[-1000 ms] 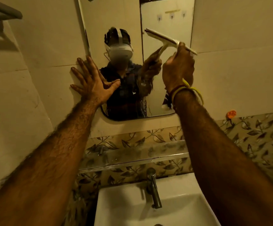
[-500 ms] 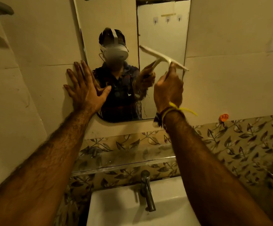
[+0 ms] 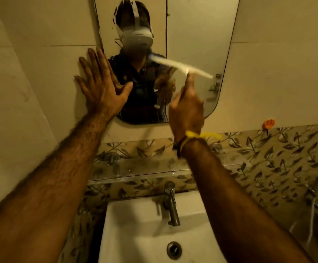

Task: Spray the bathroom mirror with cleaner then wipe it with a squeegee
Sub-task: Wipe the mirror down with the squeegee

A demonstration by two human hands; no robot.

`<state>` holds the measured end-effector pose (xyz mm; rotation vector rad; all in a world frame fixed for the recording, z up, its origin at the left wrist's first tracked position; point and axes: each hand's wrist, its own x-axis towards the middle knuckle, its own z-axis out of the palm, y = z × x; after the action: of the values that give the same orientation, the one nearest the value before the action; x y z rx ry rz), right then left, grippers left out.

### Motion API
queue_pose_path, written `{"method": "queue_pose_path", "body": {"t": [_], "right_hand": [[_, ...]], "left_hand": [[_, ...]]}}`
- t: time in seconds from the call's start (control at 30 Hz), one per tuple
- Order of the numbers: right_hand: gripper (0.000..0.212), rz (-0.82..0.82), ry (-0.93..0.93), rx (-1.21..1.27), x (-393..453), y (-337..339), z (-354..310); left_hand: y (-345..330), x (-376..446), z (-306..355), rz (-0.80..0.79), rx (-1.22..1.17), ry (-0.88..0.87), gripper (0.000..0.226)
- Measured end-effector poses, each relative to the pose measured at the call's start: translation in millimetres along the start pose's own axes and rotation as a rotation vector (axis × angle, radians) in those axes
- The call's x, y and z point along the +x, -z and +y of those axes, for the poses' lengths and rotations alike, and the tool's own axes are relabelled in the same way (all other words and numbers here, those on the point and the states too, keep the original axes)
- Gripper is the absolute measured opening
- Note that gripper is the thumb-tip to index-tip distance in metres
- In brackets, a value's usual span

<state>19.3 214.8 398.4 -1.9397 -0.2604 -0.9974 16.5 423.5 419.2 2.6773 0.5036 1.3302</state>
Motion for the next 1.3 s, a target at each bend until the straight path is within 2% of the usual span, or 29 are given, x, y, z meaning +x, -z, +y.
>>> {"method": "queue_pose_path", "body": {"t": [0.07, 0.1, 0.27, 0.33, 0.47, 0.6, 0.7, 0.8, 0.93, 1.07, 1.17, 1.3], "right_hand": [[0.060, -0.161, 0.017, -0.037, -37.0, 1.3, 6.1], [0.061, -0.177, 0.025, -0.049, -41.3, 1.0, 5.4], [0.057, -0.061, 0.176, -0.063, 11.2, -10.2, -30.5], [0.058, -0.099, 0.250, -0.106, 2.9, -12.5, -28.4], [0.066, -0.300, 0.319, -0.257, -50.7, -12.8, -8.8], [0.058, -0.204, 0.352, -0.105, -19.9, -28.5, -44.8], [0.051, -0.191, 0.471, -0.036, 7.0, -40.7, -89.4], [0.055, -0.200, 0.537, -0.062, 6.1, -42.1, -86.7], [0.059, -0.292, 0.545, -0.190, -28.9, -30.3, -33.8], [0.053, -0.187, 0.505, -0.041, -5.6, -43.1, -62.5], [0.053, -0.211, 0.509, -0.068, 22.0, -46.4, -85.2], [0.056, -0.295, 0.429, -0.070, -11.0, -23.5, -32.3]], "left_hand": [[1.4, -0.7, -2.5, 0.006, -0.009, -0.002, 0.111], [2.1, -1.9, -3.3, -0.001, -0.021, -0.008, 0.108], [4.6, -9.5, -7.1, -0.057, -0.112, -0.064, 0.101], [6.2, -10.7, -10.9, -0.062, -0.172, -0.065, 0.107], [7.3, -21.4, -27.8, -0.069, -0.252, -0.081, 0.124], [8.4, -31.4, -36.1, -0.142, -0.380, -0.057, 0.140], [11.4, -29.4, -30.0, -0.065, -0.412, 0.002, 0.144], [14.8, -28.4, -30.6, -0.072, -0.374, 0.125, 0.146], [21.3, -28.8, -40.4, -0.177, -0.290, 0.086, 0.148], [20.9, -26.6, -28.1, -0.227, -0.245, 0.116, 0.159], [19.9, -23.6, -19.7, -0.232, -0.160, 0.156, 0.164], [18.4, -22.8, -25.7, -0.225, -0.214, 0.168, 0.164]]}}
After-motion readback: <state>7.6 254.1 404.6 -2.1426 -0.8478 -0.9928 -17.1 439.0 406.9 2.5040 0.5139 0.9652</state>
